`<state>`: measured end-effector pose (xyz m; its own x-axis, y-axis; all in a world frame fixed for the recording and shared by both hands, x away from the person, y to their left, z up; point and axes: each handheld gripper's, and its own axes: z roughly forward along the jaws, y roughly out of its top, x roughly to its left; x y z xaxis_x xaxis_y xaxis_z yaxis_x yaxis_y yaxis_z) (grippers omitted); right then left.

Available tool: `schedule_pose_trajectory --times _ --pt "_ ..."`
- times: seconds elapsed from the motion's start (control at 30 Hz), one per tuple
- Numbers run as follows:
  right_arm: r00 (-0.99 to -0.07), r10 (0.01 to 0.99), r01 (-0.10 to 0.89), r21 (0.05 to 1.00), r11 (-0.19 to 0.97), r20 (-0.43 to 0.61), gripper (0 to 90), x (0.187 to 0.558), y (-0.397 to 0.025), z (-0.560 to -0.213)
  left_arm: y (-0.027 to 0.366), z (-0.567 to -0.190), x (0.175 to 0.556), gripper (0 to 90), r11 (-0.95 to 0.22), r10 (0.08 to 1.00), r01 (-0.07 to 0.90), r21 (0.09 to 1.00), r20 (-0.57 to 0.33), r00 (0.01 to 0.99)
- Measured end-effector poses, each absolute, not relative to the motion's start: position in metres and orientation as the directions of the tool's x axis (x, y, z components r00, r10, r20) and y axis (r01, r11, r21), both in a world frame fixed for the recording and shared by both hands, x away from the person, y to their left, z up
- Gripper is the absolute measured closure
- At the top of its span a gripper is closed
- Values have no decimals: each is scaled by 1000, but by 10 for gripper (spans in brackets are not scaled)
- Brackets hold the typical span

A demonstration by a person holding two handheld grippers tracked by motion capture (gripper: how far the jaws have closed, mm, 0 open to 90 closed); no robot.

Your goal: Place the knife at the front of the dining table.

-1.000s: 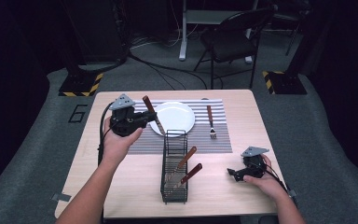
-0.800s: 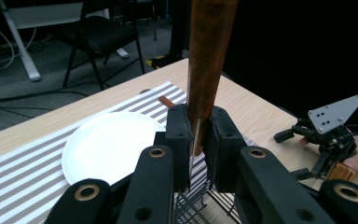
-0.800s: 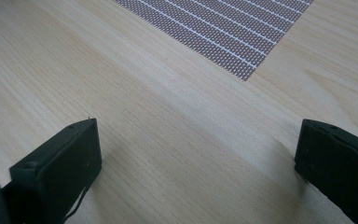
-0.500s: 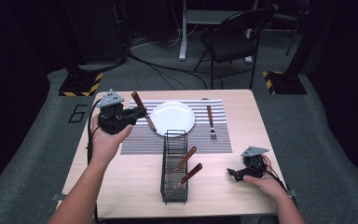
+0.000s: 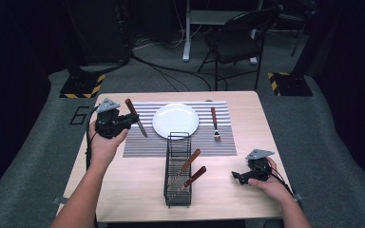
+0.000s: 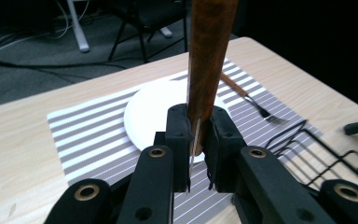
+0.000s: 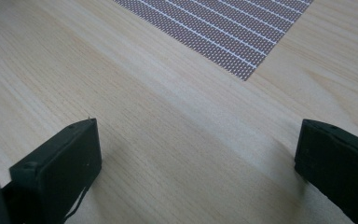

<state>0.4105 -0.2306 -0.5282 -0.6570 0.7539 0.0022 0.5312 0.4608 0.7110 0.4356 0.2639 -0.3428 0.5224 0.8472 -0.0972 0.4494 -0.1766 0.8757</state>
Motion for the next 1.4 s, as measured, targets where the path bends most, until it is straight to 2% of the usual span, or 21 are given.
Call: schedule_pose_trajectory --times 0.47,0.93,1.4 --pt "-657 754 531 711 461 2 0 410 -231 -528 279 -386 452 807 -175 893 536 826 -96 440" --pt "-657 754 531 711 461 2 0 411 -231 -528 278 -403 469 807 -201 912 583 787 -68 405" --pt "-657 754 531 711 461 2 0 411 -231 -528 277 -413 490 807 -158 924 603 782 -99 370"
